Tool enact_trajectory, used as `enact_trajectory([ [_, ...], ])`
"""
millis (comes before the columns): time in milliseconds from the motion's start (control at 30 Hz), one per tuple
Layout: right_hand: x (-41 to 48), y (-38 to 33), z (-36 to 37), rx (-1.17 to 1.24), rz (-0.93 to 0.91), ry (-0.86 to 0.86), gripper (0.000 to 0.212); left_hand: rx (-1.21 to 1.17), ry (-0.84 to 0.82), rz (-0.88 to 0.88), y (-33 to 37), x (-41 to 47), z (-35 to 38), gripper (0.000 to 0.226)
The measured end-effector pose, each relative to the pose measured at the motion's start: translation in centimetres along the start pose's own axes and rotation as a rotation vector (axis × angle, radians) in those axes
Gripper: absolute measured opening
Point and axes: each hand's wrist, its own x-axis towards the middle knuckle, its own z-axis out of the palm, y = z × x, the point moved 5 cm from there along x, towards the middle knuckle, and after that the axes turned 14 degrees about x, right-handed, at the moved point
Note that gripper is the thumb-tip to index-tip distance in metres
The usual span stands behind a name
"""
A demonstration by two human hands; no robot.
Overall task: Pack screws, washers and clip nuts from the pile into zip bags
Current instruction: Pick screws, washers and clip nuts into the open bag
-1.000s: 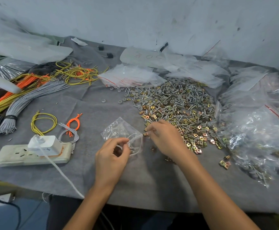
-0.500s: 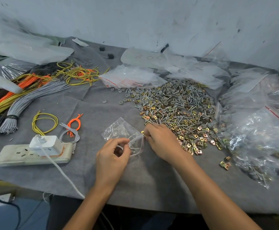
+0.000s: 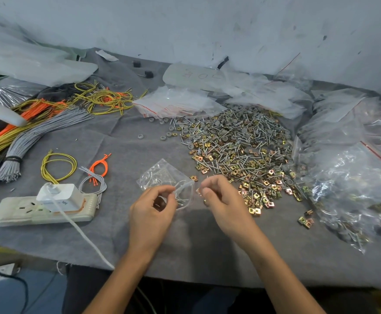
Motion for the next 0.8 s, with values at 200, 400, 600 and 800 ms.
enact_trajectory([
  [200,-0.9,-0.9,3.5,-0.398,-0.129,-0.026,0.005,-0.01,-0.007,-0.02,-0.1,-0.1,-0.1,0.016],
  [400,-1.1,-0.9,4.6,-0.547,-0.224,0.033,0.01,-0.025,-0.002,0.014,0.1,-0.3,-0.2,0.014],
  [600,-2.7,-0.5,0.6,-0.473,-0.213,0.047,0.006,-0.012,-0.028,0.008,0.1,-0.2,0.1,0.029],
  [800,-5.1,0.3,-8.9,-0.576,-0.059,0.211,0.015,-0.039,-0.039,0.016,0.3,-0.2,0.2,0.029],
])
